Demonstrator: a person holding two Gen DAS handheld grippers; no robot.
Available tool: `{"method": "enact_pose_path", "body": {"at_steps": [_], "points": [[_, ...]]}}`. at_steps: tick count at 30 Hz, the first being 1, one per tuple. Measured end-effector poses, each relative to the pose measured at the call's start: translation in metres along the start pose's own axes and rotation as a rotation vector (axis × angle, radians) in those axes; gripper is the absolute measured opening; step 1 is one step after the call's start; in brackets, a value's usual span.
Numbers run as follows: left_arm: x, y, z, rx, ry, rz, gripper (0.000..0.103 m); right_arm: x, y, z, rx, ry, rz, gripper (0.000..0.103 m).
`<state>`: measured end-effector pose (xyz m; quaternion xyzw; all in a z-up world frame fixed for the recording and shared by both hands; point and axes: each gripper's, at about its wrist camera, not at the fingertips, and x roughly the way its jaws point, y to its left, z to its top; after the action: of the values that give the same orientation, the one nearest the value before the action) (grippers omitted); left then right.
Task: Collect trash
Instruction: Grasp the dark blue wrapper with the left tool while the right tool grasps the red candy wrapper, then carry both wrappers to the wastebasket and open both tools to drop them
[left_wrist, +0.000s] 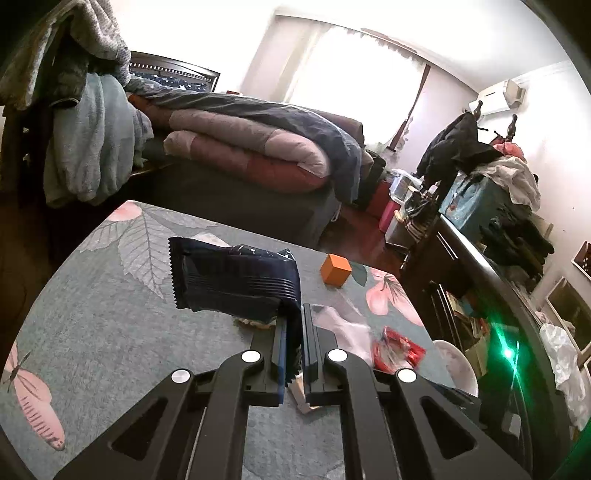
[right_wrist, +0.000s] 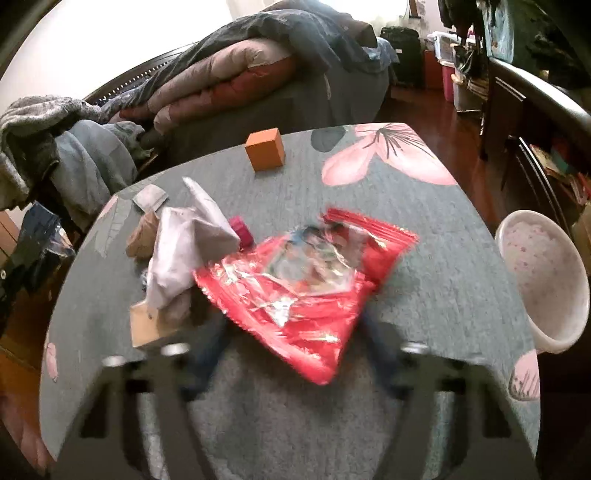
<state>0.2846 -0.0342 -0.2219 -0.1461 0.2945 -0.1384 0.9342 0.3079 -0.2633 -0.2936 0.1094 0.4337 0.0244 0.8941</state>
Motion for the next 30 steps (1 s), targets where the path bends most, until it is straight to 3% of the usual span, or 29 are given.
{"method": "enact_pose_path", "body": {"at_steps": [1, 2, 8, 10, 11, 12, 13, 20, 21, 22, 24, 25, 30], "points": [[-0.001, -0.001, 0.001, 0.001, -0.002, -0.005, 0.007, 0.001, -0.001, 0.001, -0.001, 0.012, -0.006, 0.008], [-0.001, -0.002, 0.000, 0.002, -0.002, -0.007, 0.007, 0.002, -0.003, 0.000, 0.002, 0.020, -0.010, 0.003], [-0.006, -0.011, -0.001, 0.018, 0.000, -0.020, 0.007, -0.017, -0.015, -0.008, 0.017, -0.017, 0.005, 0.004], [-0.006, -0.013, -0.001, 0.018, 0.002, -0.025, 0.007, -0.023, -0.018, -0.010, 0.010, -0.025, -0.013, 0.010], [-0.006, -0.014, -0.002, 0.017, 0.003, -0.030, 0.007, -0.024, -0.018, -0.010, -0.001, -0.026, -0.031, 0.019], [-0.005, -0.015, -0.002, 0.017, 0.004, -0.033, 0.007, -0.024, -0.018, -0.010, -0.016, -0.028, -0.049, 0.044], [-0.005, -0.016, -0.003, 0.016, 0.006, -0.038, 0.007, -0.024, -0.017, -0.009, -0.038, -0.035, -0.069, 0.062], [-0.002, -0.017, -0.005, 0.020, 0.011, -0.047, 0.007, -0.007, 0.001, 0.002, -0.158, -0.055, -0.109, 0.064], [-0.002, -0.016, -0.005, 0.018, 0.010, -0.046, 0.007, -0.003, 0.003, 0.004, -0.174, -0.058, -0.116, 0.060], [-0.002, -0.015, -0.005, 0.016, 0.009, -0.045, 0.007, -0.001, 0.006, 0.007, -0.184, -0.058, -0.122, 0.044], [-0.001, -0.014, -0.004, 0.012, 0.009, -0.043, 0.007, 0.005, 0.009, 0.010, -0.203, -0.042, -0.129, 0.023], [-0.001, -0.013, -0.003, 0.008, 0.010, -0.043, 0.007, 0.006, 0.008, 0.011, -0.202, -0.034, -0.120, 0.017], [-0.004, -0.012, -0.004, -0.003, 0.013, -0.054, 0.007, -0.013, 0.001, 0.007, -0.173, -0.067, -0.068, 0.014]]}}
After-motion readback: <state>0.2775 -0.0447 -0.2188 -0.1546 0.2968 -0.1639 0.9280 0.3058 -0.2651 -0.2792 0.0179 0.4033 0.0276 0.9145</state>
